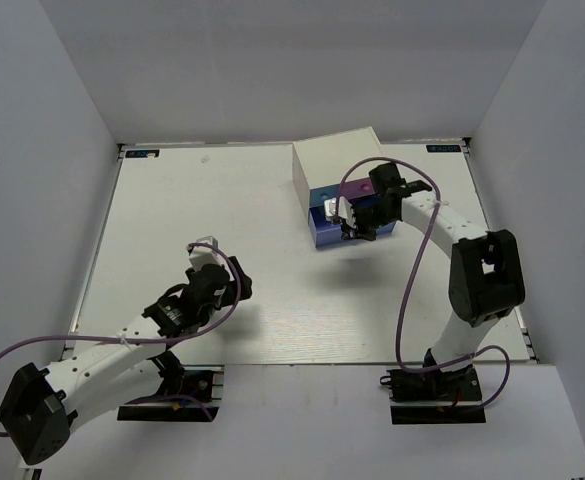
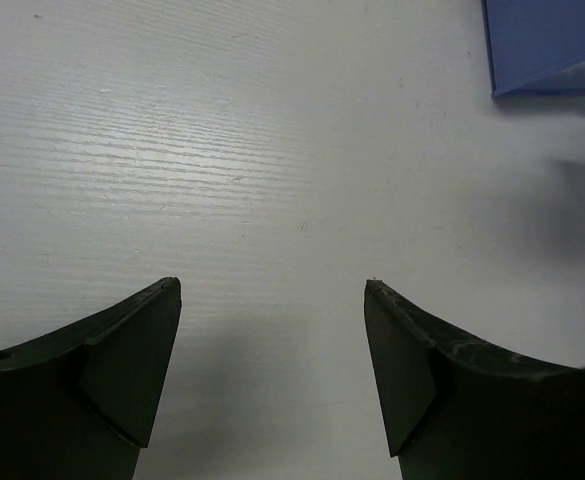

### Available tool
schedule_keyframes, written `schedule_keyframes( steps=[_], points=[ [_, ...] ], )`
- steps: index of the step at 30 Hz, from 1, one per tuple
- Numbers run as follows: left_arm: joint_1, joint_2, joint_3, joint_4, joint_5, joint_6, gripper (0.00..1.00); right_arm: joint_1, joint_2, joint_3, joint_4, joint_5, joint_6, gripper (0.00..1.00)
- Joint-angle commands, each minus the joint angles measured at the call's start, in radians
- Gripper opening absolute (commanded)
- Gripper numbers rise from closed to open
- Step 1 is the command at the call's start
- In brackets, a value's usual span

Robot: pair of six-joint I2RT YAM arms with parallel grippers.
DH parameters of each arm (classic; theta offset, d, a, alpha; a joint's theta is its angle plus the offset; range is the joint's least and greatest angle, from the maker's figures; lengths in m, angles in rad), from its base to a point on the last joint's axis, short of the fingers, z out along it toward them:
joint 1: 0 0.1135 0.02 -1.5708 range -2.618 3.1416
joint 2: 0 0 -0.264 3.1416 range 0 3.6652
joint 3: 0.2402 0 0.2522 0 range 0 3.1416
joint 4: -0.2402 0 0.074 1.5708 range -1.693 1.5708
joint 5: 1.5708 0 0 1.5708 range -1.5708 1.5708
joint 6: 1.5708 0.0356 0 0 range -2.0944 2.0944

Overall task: Sort the stationery into containers
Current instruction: Close the drawer at the center of the board.

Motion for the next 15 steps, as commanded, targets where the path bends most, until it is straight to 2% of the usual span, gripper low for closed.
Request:
schedule_keyframes(
  steps=[1, 4, 6, 7, 9, 10, 15],
  points=[
    [0.003, 0.002, 0.008, 0.024, 0.001, 0.021, 0.84, -0.001, 0.029, 0.029, -0.057, 0.007, -0.056, 0.00],
    [0.003, 0.011, 0.008, 0.033, 0.001, 0.021, 0.84, 0.005, 0.046, 0.032, 0.019, 0.041, -0.016, 0.00],
    [0.003, 0.011, 0.008, 0.033, 0.001, 0.021, 0.84, 0.003, 0.049, 0.023, 0.073, 0.082, 0.079, 0.00],
    [0.003, 0.011, 0.008, 0.033, 0.001, 0.021, 0.84, 0.009, 0.049, 0.003, 0.175, 0.115, 0.158, 0.00],
    [0.003, 0.011, 0.008, 0.033, 0.001, 0.021, 0.84, 0.015, 0.049, -0.023, 0.238, 0.170, 0.199, 0.00],
    [0.003, 0.011, 0.008, 0.033, 0.001, 0.021, 0.84, 0.014, 0.052, -0.031, 0.336, 0.190, 0.258, 0.00],
    [0.003, 0.011, 0.008, 0.033, 0.001, 0.021, 0.84, 0.026, 0.064, -0.075, 0.498, 0.310, 0.311, 0.00]
  ],
)
